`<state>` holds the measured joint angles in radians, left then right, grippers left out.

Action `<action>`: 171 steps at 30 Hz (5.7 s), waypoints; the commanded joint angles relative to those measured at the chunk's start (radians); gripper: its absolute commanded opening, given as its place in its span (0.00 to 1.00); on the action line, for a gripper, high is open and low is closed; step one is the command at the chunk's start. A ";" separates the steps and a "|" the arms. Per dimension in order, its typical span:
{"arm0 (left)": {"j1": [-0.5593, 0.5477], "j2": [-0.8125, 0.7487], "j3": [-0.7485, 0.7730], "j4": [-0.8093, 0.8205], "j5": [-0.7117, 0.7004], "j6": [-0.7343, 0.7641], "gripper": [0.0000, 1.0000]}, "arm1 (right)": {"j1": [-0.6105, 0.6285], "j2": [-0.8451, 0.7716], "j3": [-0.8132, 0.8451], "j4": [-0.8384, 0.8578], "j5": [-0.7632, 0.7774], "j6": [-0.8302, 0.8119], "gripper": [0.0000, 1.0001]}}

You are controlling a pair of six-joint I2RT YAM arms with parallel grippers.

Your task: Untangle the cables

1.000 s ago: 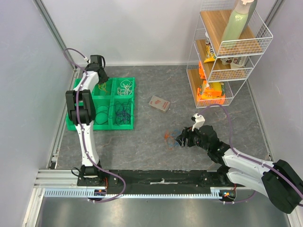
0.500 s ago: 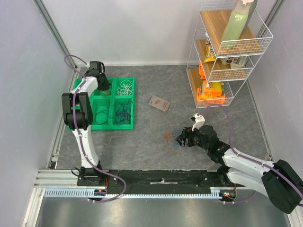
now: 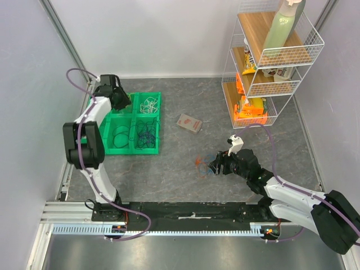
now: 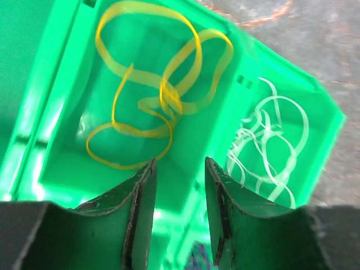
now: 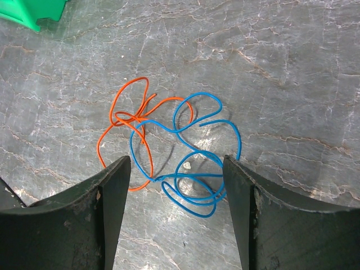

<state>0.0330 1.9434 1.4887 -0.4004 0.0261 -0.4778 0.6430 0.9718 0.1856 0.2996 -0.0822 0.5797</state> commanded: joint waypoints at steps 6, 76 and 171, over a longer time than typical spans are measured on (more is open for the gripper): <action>-0.002 -0.480 -0.249 0.091 0.090 -0.064 0.52 | -0.005 0.022 0.018 0.049 -0.010 -0.007 0.74; -0.754 -1.058 -0.412 0.072 0.121 0.231 0.02 | -0.017 -0.086 0.345 -0.343 0.031 -0.247 0.71; -0.834 -0.541 -0.361 0.436 0.838 0.014 0.39 | 0.245 -0.358 0.472 -0.349 0.117 -0.262 0.00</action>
<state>-0.7944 1.3544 1.0763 0.0975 0.8661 -0.4599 0.8864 0.6277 0.6312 -0.0822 0.0517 0.3031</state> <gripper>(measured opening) 0.441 0.010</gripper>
